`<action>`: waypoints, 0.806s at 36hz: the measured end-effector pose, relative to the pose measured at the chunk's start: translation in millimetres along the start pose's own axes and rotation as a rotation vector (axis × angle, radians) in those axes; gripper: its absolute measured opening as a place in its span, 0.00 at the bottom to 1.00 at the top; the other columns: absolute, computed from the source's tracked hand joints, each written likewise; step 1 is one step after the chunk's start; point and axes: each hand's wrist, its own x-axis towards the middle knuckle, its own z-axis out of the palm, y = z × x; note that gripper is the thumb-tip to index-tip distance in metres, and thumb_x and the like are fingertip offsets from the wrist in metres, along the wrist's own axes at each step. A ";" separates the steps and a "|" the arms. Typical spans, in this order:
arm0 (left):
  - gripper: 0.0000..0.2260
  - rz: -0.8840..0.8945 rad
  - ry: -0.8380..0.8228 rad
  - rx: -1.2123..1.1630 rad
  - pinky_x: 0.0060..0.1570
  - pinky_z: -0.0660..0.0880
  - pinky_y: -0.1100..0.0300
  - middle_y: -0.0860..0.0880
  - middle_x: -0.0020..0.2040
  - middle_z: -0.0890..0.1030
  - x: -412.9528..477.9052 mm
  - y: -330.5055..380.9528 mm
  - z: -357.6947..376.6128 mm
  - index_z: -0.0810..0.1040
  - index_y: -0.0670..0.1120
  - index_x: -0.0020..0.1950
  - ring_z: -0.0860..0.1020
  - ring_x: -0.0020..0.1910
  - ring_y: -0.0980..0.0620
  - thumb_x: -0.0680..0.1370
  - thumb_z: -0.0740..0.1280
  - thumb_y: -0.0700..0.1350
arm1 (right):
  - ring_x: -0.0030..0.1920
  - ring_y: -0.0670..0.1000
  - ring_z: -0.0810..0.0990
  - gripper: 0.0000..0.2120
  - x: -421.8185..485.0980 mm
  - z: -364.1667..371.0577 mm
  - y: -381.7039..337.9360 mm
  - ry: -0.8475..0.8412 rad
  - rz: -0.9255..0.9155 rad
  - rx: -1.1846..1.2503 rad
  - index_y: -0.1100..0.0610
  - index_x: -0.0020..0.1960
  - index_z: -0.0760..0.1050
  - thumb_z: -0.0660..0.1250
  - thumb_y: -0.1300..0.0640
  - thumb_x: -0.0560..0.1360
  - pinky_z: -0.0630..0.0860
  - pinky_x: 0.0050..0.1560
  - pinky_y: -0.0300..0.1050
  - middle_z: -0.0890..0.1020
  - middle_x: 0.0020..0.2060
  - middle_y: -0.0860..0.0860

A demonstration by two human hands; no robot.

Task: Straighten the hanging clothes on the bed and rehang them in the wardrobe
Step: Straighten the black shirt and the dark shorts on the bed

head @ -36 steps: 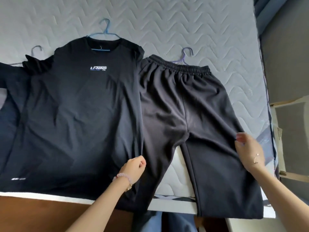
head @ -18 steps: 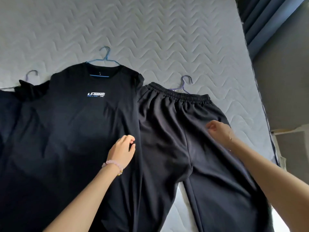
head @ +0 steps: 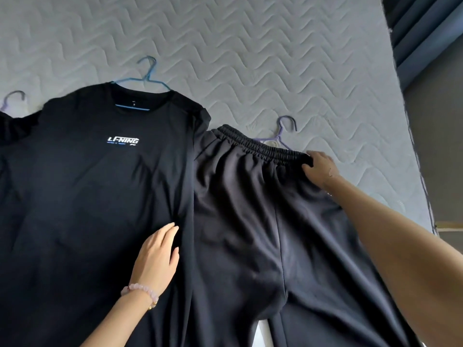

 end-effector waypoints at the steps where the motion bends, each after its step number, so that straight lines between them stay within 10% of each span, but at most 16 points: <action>1: 0.21 -0.001 0.000 0.006 0.60 0.72 0.55 0.46 0.63 0.77 -0.2 -0.7 0.2 0.75 0.41 0.63 0.78 0.59 0.46 0.70 0.71 0.38 | 0.69 0.62 0.64 0.24 4.5 0.7 -0.1 -0.003 0.008 -0.023 0.59 0.70 0.66 0.61 0.56 0.75 0.61 0.70 0.54 0.69 0.68 0.61; 14: 0.22 -0.037 -0.033 0.053 0.55 0.77 0.53 0.47 0.61 0.78 3.8 3.9 5.1 0.77 0.42 0.60 0.80 0.55 0.46 0.67 0.74 0.39 | 0.63 0.57 0.61 0.18 15.0 -17.5 -9.5 -0.215 0.007 -0.208 0.53 0.57 0.75 0.68 0.50 0.68 0.68 0.60 0.53 0.68 0.50 0.53; 18: 0.22 -0.043 -0.052 0.042 0.55 0.77 0.53 0.47 0.61 0.77 4.4 2.4 4.4 0.76 0.42 0.61 0.80 0.55 0.46 0.67 0.73 0.39 | 0.46 0.55 0.74 0.07 2.9 -22.1 -8.7 -0.260 -0.018 -0.022 0.54 0.40 0.72 0.69 0.53 0.66 0.70 0.40 0.45 0.76 0.38 0.54; 29: 0.20 -0.044 -0.310 -0.032 0.65 0.67 0.61 0.56 0.72 0.64 3.5 19.9 -48.7 0.62 0.49 0.72 0.67 0.69 0.54 0.79 0.58 0.46 | 0.38 0.48 0.80 0.10 -113.8 -104.1 -23.3 -0.143 -0.034 0.561 0.53 0.50 0.78 0.72 0.53 0.70 0.76 0.39 0.38 0.82 0.42 0.51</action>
